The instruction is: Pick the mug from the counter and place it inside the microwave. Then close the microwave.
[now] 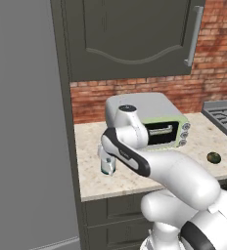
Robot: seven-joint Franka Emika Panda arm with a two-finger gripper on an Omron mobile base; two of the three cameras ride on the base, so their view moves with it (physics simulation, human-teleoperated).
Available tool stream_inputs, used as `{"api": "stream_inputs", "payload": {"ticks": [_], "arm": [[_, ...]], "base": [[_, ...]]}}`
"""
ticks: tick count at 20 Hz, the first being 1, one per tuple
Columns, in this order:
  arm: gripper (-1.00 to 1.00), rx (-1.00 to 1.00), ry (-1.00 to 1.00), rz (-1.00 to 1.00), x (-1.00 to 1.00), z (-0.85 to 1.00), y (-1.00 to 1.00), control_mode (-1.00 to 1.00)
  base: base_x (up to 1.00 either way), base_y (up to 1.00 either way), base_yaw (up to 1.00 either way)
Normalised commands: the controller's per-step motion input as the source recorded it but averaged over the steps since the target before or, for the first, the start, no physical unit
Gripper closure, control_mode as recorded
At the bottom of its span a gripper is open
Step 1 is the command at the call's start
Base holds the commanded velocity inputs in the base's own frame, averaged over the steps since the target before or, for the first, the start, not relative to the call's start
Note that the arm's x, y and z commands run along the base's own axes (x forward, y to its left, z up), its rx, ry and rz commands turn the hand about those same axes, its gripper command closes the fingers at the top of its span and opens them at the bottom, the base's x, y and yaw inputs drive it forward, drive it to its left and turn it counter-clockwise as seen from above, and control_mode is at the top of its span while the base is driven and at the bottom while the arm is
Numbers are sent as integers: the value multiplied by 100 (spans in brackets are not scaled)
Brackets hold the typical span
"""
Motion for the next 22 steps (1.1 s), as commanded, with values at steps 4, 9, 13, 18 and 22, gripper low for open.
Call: {"api": "stream_inputs", "payload": {"ticks": [4, 9, 13, 18, 22], "arm": [[-100, 0, 0, 0, 0, -22, 0, -100], [-100, 0, 0, 0, 0, -23, 0, -100], [-100, 0, 0, 0, 0, -21, 0, -100], [-100, 0, 0, 0, 0, -22, 7, -100], [-100, 0, 0, 0, 0, -6, 21, -100]], "base": [[0, 0, 0], [0, 0, 0], [0, 0, 0], [0, 0, 0], [0, 0, 0]]}}
